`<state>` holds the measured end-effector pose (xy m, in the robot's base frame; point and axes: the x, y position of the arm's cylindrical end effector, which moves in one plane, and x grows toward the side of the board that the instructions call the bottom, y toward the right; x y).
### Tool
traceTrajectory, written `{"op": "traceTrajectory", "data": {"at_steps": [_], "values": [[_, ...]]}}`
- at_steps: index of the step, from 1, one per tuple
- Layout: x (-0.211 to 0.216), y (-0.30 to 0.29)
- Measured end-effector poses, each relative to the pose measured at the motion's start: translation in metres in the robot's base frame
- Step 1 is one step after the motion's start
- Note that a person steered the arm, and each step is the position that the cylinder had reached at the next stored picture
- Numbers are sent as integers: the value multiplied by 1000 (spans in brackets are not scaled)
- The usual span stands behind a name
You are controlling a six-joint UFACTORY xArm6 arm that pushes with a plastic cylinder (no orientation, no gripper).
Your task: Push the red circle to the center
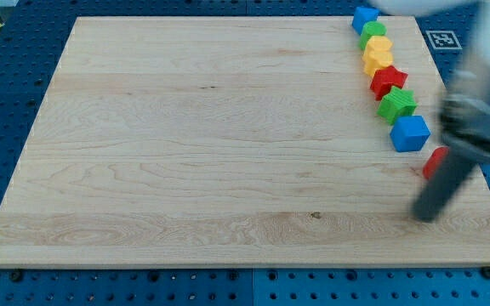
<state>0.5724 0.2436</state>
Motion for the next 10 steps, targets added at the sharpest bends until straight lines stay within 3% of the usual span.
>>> {"op": "traceTrajectory", "data": {"at_steps": [1, 3, 4, 6, 8, 10], "values": [[0, 14], [-37, 59], [-38, 50], [-67, -28], [-99, -32], [-87, -125]]}}
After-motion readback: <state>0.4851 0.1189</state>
